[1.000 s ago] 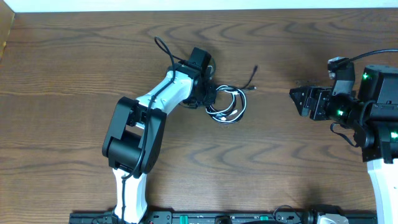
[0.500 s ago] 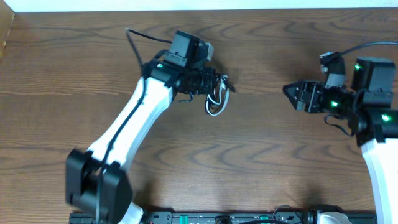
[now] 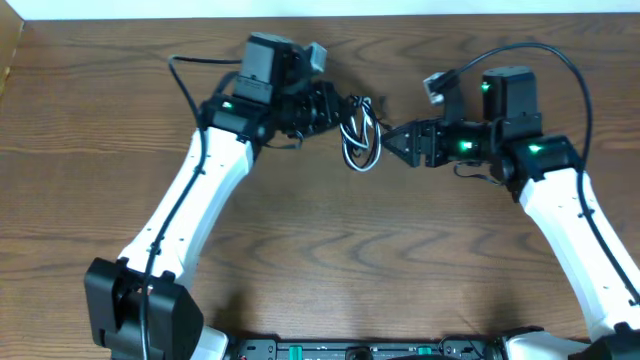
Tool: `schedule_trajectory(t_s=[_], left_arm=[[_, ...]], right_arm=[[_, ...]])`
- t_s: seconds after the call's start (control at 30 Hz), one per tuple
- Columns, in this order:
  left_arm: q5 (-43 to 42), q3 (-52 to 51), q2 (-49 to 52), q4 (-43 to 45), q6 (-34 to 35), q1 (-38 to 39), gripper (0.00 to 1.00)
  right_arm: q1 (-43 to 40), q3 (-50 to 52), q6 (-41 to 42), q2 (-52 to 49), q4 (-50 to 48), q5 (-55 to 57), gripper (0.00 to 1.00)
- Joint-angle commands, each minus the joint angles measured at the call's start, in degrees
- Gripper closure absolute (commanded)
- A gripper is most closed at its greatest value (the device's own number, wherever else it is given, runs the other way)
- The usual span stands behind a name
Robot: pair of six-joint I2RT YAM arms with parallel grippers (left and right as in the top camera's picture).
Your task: Untangle cables
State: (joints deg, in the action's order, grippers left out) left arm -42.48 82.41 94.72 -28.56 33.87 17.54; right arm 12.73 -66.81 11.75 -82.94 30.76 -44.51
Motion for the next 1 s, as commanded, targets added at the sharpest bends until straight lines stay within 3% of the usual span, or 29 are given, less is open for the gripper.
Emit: schedule_trajectory(t_s=[0.0,0.2,0.43,0.5,0.67,0.73,0.77,0.97], left_arm=[[-11.0,0.8,-0.4,2.6,7.3,-3.1,0.92],[-21.6,0.8,-0.4,6.1,14.7,-5.9,0.93],[-28.0,0.8,-0.4,12.2,22.9,-6.2,0.93],[-28.5,0.8,-0.4,14.3,24.7,-6.2,0.93],[-28.5,0.8,-0.4,19.1,28.9,-6.2,0.93],[-28.4,0.8,-0.4,21.9,30.8,-6.2,0.93],[-28.0,0.8,-0.4,24.5,32.9,-6.2,0.93],[-26.9,0.8,-0.4,38.4,42.6,-8.0,0.93]], right_arm=[[1.1,-1.0,-9.4,-0.3,-1.6,-6.3,0.33],[3.7,-1.0,-22.4,-0.3,-6.0,-6.9,0.34],[5.4,-1.0,-25.4,-2.8,-11.4,-6.5,0.40],[5.4,-1.0,-25.3,-4.5,-11.7,-7.4,0.48],[5.4,-1.0,-25.3,-6.7,-11.9,-10.6,0.83],[5.4,-1.0,-25.2,-6.7,-12.2,-12.3,0.92],[5.4,-1.0,-22.4,-6.7,-12.9,-13.1,0.99],[5.4,-1.0,-12.1,-6.7,-10.0,-8.8,0.99]])
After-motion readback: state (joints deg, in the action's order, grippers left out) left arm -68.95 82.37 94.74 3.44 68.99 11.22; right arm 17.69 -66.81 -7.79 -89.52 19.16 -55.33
